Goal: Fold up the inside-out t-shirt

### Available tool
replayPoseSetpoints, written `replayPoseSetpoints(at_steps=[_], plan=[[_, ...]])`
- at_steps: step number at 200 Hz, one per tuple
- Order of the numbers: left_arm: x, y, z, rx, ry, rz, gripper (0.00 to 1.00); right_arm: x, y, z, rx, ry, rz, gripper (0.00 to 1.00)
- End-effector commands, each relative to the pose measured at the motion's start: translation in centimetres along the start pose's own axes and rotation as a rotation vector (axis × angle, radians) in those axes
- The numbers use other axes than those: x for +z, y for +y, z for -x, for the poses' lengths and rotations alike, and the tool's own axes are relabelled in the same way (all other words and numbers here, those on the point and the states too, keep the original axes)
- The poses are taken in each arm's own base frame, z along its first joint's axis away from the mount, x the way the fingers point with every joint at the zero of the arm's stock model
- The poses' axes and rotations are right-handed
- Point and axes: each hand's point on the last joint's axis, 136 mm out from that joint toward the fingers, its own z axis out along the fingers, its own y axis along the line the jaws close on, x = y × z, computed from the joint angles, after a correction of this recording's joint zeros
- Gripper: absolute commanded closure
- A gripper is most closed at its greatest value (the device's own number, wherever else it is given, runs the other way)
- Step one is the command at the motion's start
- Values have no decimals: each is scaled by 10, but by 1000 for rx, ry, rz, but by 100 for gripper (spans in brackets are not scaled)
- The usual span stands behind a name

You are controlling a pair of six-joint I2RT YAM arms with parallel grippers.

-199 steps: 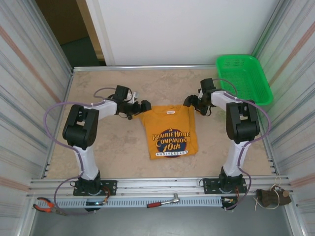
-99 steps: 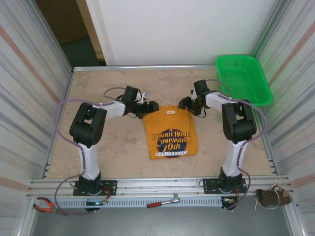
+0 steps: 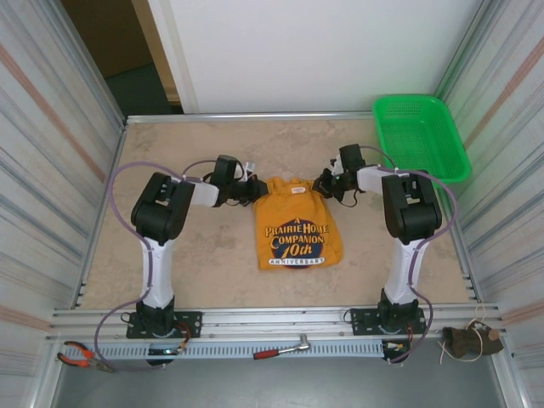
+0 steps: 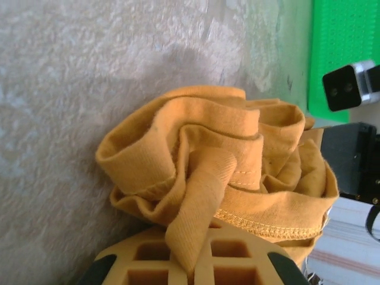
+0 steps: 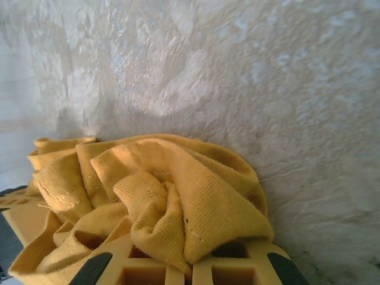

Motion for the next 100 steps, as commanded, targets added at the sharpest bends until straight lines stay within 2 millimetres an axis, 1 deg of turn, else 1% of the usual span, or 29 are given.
replayPoseSetpoints(at_steps=[1,2,5,17,35,61,67,69,73,75,76,79,93,100], plan=[[-12,-15,16,30,-59,-55,100,-21,19,10,29,-31,117,100],[-13,-14,17,29,-61,-54,100,-22,20,10,28,-35,120,100],[-21,-24,23,48,-84,-66,100,-26,23,13,27,-43,129,100],[-37,-38,38,83,-129,-83,100,-38,36,22,23,-77,166,100],[-55,-54,64,116,-171,-116,100,-49,54,40,23,-118,208,100],[-62,-74,108,142,-192,-170,100,-54,81,76,33,-154,272,100],[-69,-87,121,161,-207,-190,100,-56,87,85,39,-163,290,100],[-64,-82,123,153,-200,-187,100,-57,89,87,39,-166,294,100],[-62,-83,130,157,-200,-192,100,-60,96,96,37,-181,309,100],[-64,-87,134,163,-204,-196,100,-62,98,99,37,-187,313,100],[-63,-85,135,158,-200,-193,100,-62,98,99,37,-187,313,100],[-66,-93,142,175,-210,-203,100,-65,104,105,35,-197,324,100],[-72,-114,165,214,-224,-219,100,-77,123,124,24,-228,357,100],[-79,-129,177,242,-240,-233,100,-86,134,133,15,-249,374,100]])
